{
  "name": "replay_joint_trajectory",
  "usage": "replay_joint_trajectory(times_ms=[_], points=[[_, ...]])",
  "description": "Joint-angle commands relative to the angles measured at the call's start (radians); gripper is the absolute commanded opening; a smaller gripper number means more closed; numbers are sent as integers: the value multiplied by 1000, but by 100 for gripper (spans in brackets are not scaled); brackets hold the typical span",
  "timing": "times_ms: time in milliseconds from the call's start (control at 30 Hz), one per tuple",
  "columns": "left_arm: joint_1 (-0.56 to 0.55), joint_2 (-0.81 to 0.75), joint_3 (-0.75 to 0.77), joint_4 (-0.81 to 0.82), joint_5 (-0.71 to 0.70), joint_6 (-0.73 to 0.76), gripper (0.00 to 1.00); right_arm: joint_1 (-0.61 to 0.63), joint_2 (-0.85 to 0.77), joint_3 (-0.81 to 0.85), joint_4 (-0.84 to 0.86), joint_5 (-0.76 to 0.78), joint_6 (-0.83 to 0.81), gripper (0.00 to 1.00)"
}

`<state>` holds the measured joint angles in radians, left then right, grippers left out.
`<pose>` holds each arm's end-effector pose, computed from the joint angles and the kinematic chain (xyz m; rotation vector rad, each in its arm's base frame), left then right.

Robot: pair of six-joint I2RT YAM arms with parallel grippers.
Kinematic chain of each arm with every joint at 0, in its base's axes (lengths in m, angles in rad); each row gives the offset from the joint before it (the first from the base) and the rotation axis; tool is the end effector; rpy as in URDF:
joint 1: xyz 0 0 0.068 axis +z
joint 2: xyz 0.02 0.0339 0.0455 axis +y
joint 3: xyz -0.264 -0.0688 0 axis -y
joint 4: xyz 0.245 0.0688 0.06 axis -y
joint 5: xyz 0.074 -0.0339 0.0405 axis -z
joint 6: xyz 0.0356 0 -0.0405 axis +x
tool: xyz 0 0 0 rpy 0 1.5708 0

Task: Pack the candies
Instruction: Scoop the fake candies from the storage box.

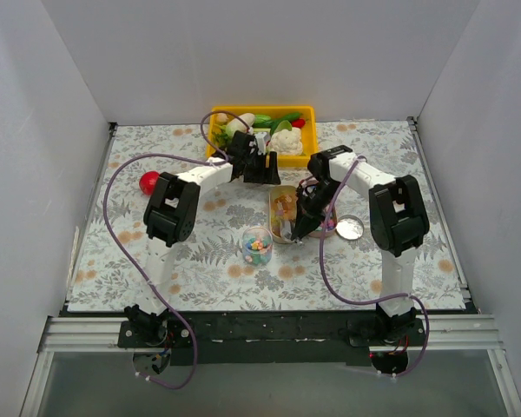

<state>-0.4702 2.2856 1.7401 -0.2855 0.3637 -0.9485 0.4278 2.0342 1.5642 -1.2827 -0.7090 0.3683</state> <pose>0.4453 -0.2405 0.1578 -0.4391 2.5896 -1.0272 0.3228 0.1727 0.1928 -0.0104 -2.5948 -0.7932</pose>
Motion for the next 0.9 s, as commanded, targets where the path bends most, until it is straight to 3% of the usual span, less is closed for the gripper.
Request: replay_joint_trajectory(times_ms=[0, 567, 867], points=[[-19, -12, -47, 45, -15, 14, 65, 8, -63, -39, -29, -76, 23, 1], [-48, -72, -175, 132, -72, 40, 63, -63, 141, 158, -30, -30, 69, 1], [-48, -77, -194, 135, -59, 37, 62, -103, 172, 168, -30, 107, 48, 1]])
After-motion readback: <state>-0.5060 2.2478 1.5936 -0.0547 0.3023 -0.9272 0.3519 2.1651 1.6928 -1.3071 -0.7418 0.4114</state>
